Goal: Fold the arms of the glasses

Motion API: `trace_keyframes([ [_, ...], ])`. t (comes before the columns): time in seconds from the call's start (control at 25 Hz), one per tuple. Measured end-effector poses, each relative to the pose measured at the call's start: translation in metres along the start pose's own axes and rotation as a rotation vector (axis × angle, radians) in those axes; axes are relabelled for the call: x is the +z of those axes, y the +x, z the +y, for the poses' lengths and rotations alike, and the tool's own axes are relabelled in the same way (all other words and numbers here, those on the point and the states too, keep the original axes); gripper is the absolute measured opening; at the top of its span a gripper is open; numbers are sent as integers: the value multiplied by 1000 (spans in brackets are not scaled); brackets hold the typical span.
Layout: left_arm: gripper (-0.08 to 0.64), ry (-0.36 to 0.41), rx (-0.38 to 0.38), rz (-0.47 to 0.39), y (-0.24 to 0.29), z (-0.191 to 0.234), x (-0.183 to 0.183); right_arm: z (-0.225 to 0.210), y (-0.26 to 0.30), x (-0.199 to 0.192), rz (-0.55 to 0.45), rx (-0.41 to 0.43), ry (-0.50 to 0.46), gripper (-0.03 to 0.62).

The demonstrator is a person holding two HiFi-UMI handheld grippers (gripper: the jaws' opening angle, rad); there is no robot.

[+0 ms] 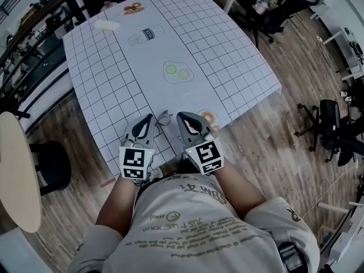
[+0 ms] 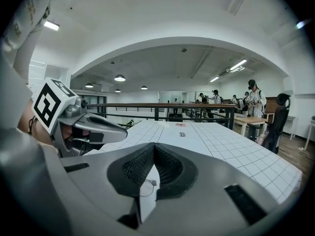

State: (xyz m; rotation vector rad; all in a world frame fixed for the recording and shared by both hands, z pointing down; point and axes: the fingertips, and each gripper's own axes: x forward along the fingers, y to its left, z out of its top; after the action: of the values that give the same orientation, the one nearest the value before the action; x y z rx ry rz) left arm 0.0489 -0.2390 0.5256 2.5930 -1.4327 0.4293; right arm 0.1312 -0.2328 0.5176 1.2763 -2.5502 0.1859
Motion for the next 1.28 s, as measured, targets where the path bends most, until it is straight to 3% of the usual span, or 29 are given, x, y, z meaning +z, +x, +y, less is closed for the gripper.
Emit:
trace_keyframes([
  [0.28, 12, -80, 151, -147, -57, 30, 60, 17, -6, 67, -133, -15, 133, 14],
  [0.4, 12, -117, 177, -175, -82, 37, 79, 28, -12, 95, -157, -47, 122, 14],
  [0.64, 12, -88, 138, -214, -115, 28, 99, 47, -35, 127, -215, -79, 128, 12],
  [0.92, 12, -50, 121, -156, -124, 29, 98, 48, -56, 129, -227, -190, 143, 12],
  [1.28, 14, -18, 61, -147, -130, 19, 89, 67, -71, 112, -220, -235, 145, 12],
])
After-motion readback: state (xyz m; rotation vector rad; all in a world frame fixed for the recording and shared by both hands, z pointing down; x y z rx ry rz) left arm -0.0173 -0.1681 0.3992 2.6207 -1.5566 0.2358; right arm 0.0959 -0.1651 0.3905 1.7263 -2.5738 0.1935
